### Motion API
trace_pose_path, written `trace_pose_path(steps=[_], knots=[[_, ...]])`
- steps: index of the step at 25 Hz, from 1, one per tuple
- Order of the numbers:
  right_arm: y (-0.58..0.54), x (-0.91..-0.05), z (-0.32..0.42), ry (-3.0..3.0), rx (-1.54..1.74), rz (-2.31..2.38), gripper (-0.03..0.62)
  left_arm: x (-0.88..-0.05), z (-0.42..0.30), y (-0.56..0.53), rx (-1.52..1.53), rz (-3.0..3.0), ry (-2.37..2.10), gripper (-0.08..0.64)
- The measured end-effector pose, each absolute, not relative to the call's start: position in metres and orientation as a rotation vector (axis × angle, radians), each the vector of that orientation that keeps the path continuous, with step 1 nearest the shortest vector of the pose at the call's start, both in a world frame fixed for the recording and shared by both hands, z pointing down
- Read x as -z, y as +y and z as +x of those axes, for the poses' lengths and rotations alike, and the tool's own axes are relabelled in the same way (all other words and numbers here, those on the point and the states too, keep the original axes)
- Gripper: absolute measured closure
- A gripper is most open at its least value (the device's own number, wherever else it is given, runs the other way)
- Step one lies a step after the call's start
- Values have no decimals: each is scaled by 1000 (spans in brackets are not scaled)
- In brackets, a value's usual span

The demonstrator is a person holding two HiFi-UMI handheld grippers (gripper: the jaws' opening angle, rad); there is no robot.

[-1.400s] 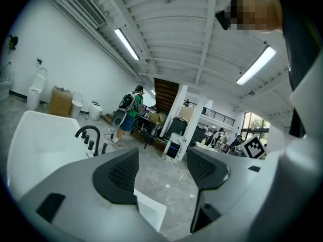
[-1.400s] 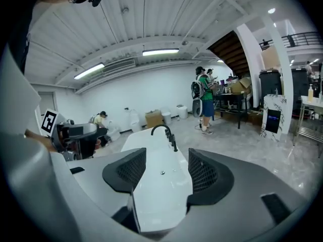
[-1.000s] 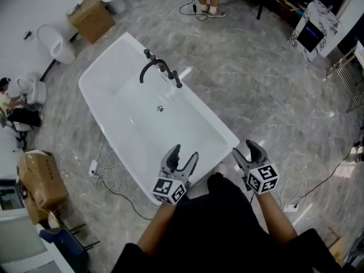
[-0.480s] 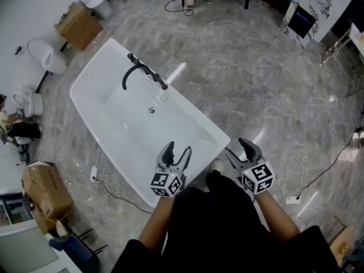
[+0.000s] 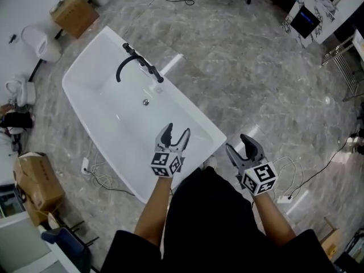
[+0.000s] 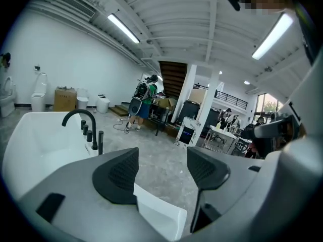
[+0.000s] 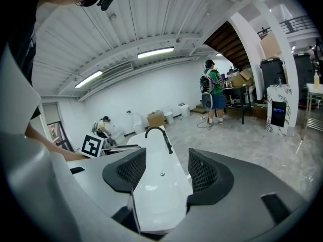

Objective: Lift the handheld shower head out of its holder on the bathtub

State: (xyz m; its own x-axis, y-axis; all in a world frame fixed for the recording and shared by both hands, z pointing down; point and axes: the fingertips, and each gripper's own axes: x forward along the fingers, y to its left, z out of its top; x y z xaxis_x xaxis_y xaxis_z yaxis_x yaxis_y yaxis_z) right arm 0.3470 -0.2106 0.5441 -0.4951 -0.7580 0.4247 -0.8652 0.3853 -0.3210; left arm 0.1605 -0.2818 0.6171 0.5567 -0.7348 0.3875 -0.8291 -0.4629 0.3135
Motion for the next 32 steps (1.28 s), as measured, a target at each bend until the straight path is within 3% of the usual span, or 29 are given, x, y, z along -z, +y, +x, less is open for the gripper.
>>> trace_pose_path(steps=[32], knots=[[-292, -620, 254, -2415, -863, 1282, 362, -760, 64, -480, -209, 2118, -1425, 281]])
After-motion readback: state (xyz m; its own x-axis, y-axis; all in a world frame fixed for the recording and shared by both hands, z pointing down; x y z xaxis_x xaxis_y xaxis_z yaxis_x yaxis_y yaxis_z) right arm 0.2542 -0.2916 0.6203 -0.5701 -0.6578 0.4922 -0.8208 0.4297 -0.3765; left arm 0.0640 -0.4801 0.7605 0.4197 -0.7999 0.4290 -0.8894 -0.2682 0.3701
